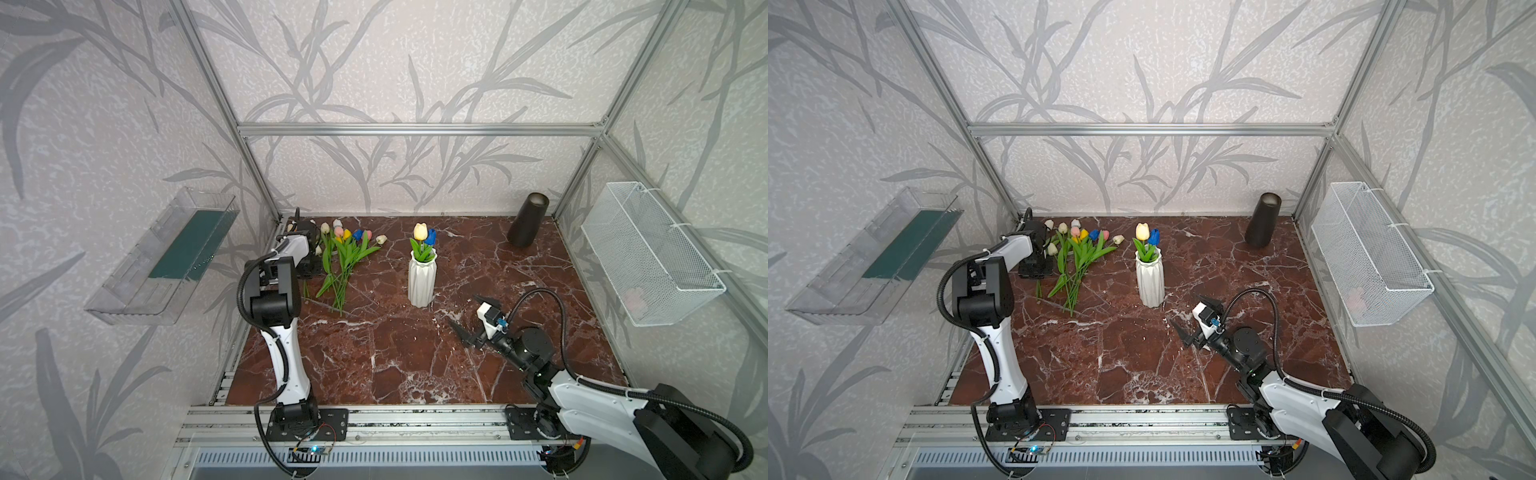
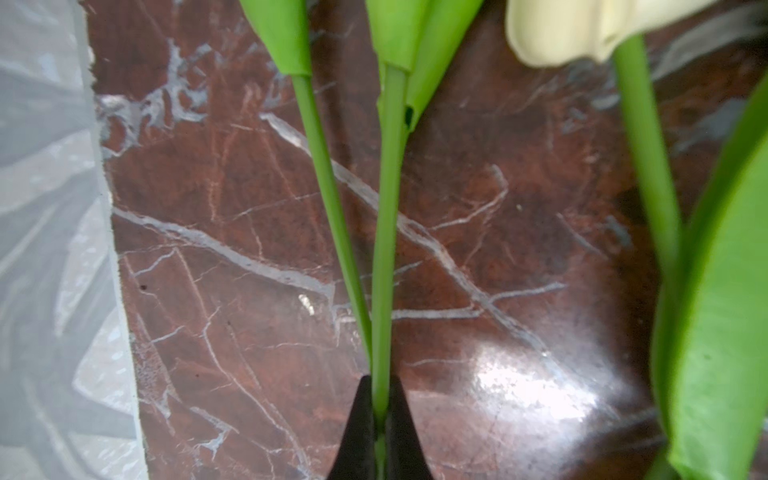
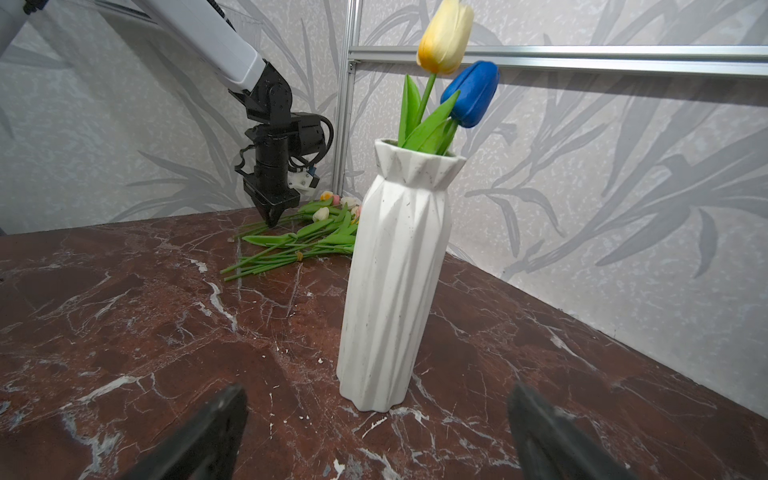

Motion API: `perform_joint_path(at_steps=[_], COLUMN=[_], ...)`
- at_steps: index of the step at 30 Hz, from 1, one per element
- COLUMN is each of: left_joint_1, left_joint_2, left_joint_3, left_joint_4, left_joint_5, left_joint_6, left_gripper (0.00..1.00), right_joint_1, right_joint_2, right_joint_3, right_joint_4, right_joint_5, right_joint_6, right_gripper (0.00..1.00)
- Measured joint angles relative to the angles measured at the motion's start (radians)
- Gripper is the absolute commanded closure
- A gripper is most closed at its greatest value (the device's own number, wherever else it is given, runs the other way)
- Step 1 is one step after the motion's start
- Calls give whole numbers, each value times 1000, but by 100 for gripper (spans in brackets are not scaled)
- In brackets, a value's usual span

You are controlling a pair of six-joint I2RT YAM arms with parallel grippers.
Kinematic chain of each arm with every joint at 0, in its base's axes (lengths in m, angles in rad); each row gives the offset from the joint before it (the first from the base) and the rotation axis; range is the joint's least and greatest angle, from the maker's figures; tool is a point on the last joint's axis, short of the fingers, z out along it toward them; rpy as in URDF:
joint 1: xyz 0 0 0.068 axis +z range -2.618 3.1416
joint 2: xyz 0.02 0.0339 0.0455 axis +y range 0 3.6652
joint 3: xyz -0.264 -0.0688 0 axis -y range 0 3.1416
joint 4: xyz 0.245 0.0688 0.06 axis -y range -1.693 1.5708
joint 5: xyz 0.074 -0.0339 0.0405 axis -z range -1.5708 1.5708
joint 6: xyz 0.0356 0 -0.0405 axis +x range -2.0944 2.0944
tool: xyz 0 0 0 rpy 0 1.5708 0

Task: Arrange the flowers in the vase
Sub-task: 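Close the left gripper on a yellow tulip stem in the bunch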

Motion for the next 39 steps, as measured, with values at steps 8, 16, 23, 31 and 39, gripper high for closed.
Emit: perform_joint_path(at_steps=[8,16,23,31,39], left_joint_1=[-42,-53,-52,-37,5], left_joint_2=[-29,-59,-59,-56,-41], left_joint_3=[17,18,18,23,59], left_joint_4=[-11,-2,-1,6,24], left_joint_5=[-19,-19,-18,-4,17], left_joint_6=[-9,-4,-6,-10,-11], left_gripper=[91,84,100,100,100], right_joint_1=[0,0,0,0,0], right_joint_2=[2,-13,-18,-18,-16], right_joint_3=[0,0,0,0,0], right_joint_4=[0,-1,-1,-1,-1], right_joint_5=[0,0,0,0,1], right_joint_6=[0,0,0,0,0], right_gripper=[2,2,2,2,2])
